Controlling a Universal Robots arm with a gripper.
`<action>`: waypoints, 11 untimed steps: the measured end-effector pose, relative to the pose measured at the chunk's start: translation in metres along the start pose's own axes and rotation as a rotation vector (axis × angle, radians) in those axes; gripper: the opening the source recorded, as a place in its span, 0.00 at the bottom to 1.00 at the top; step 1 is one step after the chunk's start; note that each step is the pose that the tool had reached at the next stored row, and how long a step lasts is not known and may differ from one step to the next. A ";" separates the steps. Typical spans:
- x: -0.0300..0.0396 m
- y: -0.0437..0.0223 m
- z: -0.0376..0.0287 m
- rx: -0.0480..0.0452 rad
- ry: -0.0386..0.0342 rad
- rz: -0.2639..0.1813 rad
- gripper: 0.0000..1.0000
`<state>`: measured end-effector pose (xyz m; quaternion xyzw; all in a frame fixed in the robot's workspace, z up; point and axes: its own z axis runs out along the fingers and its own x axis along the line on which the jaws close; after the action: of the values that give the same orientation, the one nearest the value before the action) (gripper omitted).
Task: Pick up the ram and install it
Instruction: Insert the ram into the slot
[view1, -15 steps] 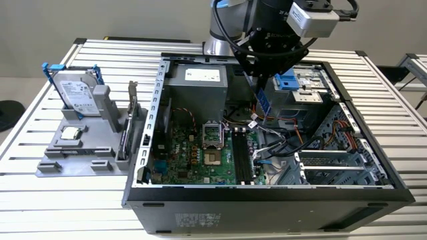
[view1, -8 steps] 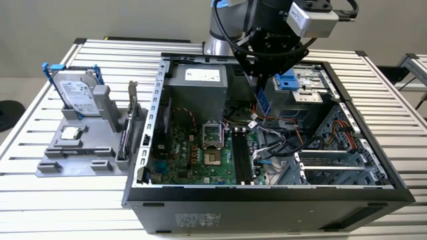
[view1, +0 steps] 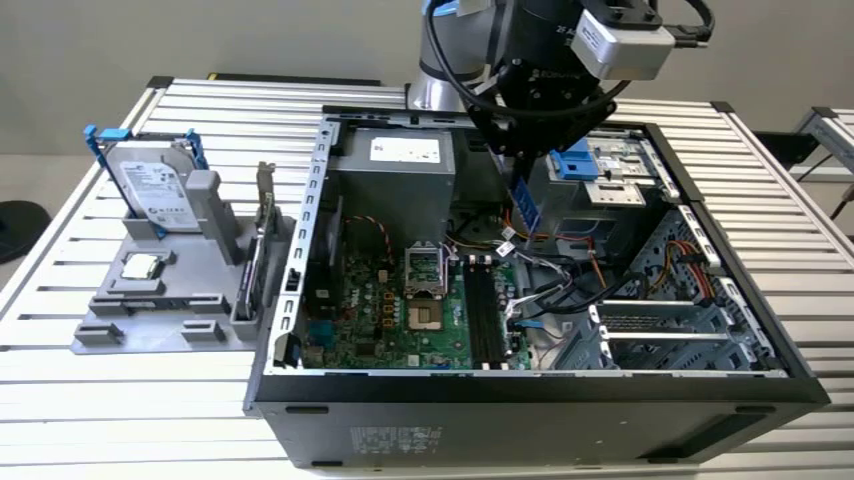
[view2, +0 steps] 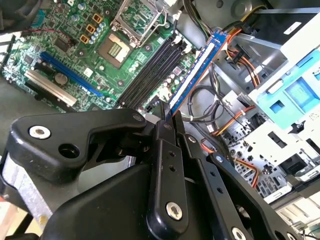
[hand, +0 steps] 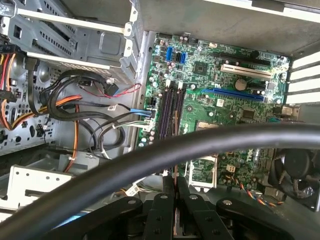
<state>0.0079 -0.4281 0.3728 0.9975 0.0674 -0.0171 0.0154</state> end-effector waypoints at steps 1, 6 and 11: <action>0.0000 0.0000 0.0005 -0.0001 0.0000 0.000 0.00; 0.0001 -0.0002 0.0025 -0.0015 -0.0002 0.000 0.00; 0.0001 -0.0003 0.0049 -0.0026 -0.0003 0.001 0.00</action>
<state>0.0078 -0.4280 0.3679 0.9975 0.0670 -0.0172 0.0167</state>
